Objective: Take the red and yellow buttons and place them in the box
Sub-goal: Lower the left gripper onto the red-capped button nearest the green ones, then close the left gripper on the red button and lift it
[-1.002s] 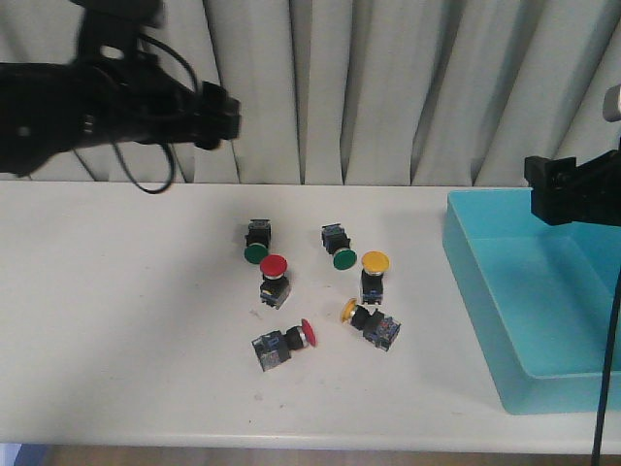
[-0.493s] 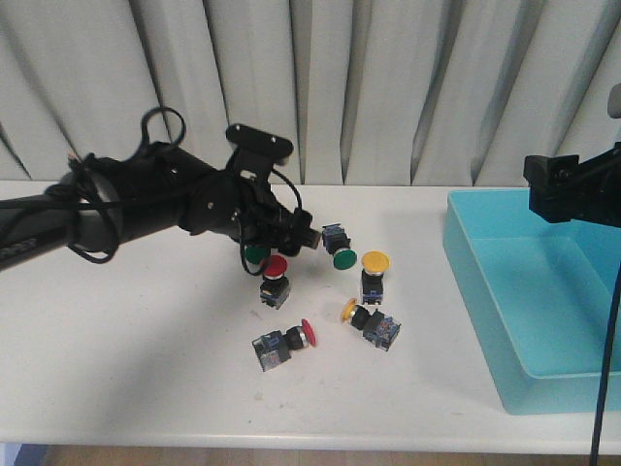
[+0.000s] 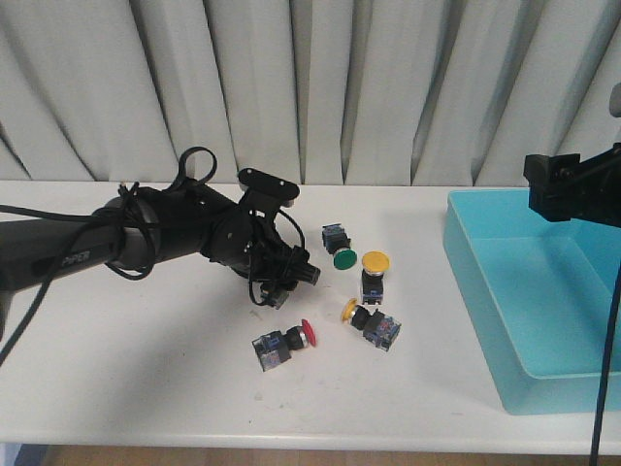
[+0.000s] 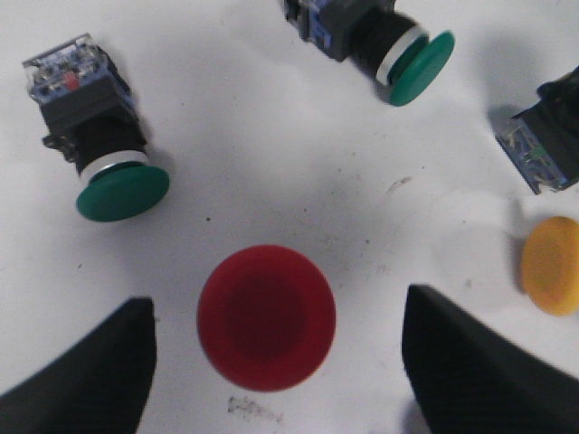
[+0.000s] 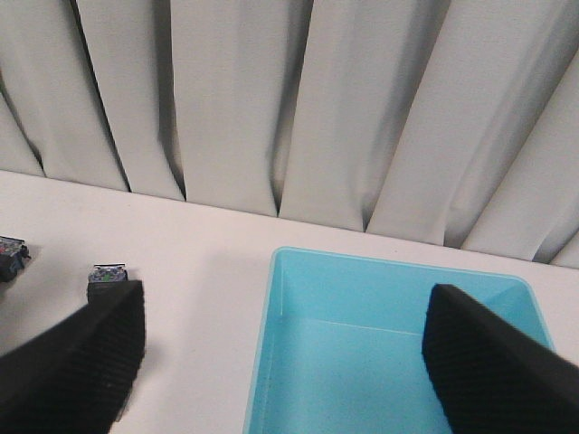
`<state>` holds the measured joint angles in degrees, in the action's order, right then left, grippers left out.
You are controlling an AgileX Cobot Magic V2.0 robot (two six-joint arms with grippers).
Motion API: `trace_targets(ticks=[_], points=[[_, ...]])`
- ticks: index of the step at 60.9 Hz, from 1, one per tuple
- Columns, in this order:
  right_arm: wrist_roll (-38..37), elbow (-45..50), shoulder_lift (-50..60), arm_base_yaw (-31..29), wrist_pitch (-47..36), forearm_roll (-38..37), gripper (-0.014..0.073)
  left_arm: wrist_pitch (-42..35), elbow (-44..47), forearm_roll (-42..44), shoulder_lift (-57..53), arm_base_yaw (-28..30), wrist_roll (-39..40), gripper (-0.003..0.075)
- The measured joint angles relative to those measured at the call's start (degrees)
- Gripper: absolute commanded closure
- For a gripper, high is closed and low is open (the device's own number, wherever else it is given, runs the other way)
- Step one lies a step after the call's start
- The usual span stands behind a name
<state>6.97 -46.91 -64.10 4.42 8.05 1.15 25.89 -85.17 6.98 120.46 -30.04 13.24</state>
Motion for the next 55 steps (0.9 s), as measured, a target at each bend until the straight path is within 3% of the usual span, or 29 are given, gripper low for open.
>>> trace_targets(ticks=[37, 49, 50, 55], points=[[0.0, 0.0, -4.8, 0.0, 0.0, 1.1, 0.0000, -2.3, -0.7, 0.0, 4.0, 0.0, 0.1, 0.0312], [0.0, 0.0, -5.3, 0.0, 0.2, 1.1, 0.0000, -4.7, -0.7, 0.0, 4.1, 0.0, 0.1, 0.0505], [0.0, 0.0, -5.3, 0.0, 0.5, 1.1, 0.0000, -6.4, -0.7, 0.0, 4.1, 0.0, 0.1, 0.0729], [0.0, 0.0, -5.3, 0.0, 0.8, 1.1, 0.0000, -6.4, -0.7, 0.0, 4.1, 0.0, 0.1, 0.0728]])
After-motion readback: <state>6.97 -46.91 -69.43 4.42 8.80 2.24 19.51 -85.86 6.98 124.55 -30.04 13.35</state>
